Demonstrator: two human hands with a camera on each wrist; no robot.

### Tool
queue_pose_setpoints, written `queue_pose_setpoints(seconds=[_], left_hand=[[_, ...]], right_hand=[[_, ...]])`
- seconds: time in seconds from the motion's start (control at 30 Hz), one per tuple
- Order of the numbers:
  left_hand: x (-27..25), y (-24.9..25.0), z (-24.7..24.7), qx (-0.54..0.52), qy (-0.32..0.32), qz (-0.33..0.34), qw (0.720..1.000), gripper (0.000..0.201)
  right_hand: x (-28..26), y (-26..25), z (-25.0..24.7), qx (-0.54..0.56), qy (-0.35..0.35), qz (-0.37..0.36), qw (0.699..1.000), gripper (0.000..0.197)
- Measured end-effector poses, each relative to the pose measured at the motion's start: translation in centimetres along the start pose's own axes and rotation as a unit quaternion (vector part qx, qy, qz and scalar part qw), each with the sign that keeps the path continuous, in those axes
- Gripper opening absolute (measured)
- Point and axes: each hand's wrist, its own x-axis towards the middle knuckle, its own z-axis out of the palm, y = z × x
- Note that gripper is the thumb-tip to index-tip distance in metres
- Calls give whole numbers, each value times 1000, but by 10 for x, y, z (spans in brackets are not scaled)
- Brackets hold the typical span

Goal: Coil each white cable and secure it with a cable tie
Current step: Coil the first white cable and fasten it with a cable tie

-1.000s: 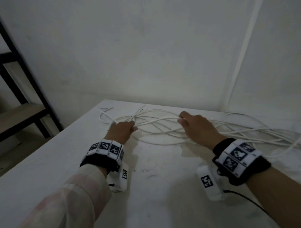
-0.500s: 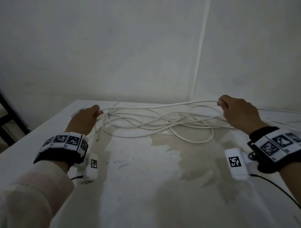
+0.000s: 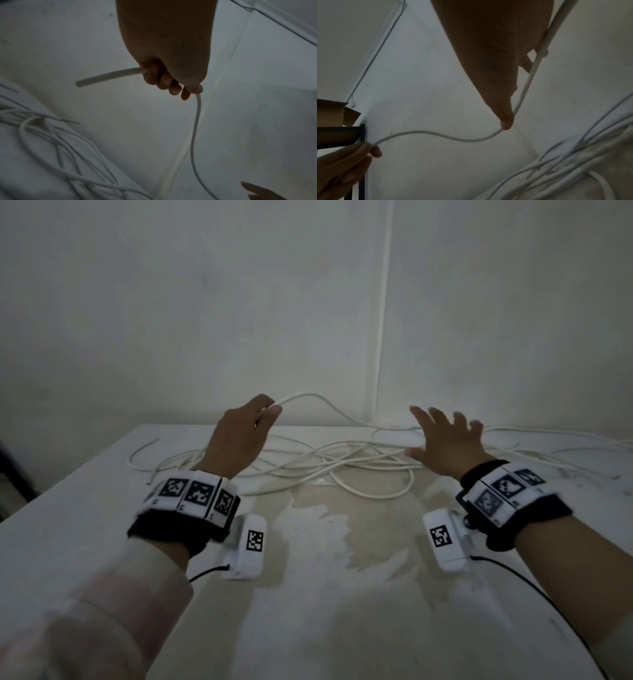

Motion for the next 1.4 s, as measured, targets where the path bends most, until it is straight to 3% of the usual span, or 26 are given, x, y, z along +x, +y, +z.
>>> queue_pose_setpoints(seconds=[0.07, 0.2, 0.33, 0.53, 0.63, 0.73, 0.87, 0.97, 1.1, 1.17, 1.3, 1.4], left_hand=[[-1, 11, 4, -23, 2, 16, 1000, 39], [-4, 35, 14, -54, 4, 72, 996, 38], [-3, 53, 23, -23, 7, 104, 994, 39], [9, 24, 6, 9, 52, 60, 997, 45], [6, 7, -1, 38, 45, 51, 997, 39], [3, -12, -11, 37, 43, 2, 998, 30], [-2, -24, -22, 37, 21, -20, 999, 25], [0, -27, -28, 26, 32, -47, 998, 25], [-3, -31, -35, 6, 55, -93, 994, 29], [-7, -23, -33, -19, 72, -79, 994, 27], [-6, 1, -23, -148, 107, -46, 982, 21], [-2, 11, -17, -204, 105, -46, 972, 23]], right_hand=[[1, -5, 0, 10, 16, -33, 999, 77], [0, -23, -6, 145, 87, -139, 976, 75], [-7, -41, -22, 216, 144, -197, 945, 34], [-10, -18, -28, 116, 168, -187, 961, 33], [-7, -6, -25, 81, 223, -213, 948, 43], [4, 11, -29, 73, 263, -191, 943, 33], [17, 25, -29, 41, 339, -226, 913, 32], [31, 30, -28, -1, 370, -192, 909, 13], [45, 35, -31, 20, 348, -96, 932, 20], [54, 28, -34, 27, 336, -99, 936, 25], [64, 7, -38, 56, 186, -121, 974, 30], [58, -15, -27, 63, 146, -164, 974, 31]])
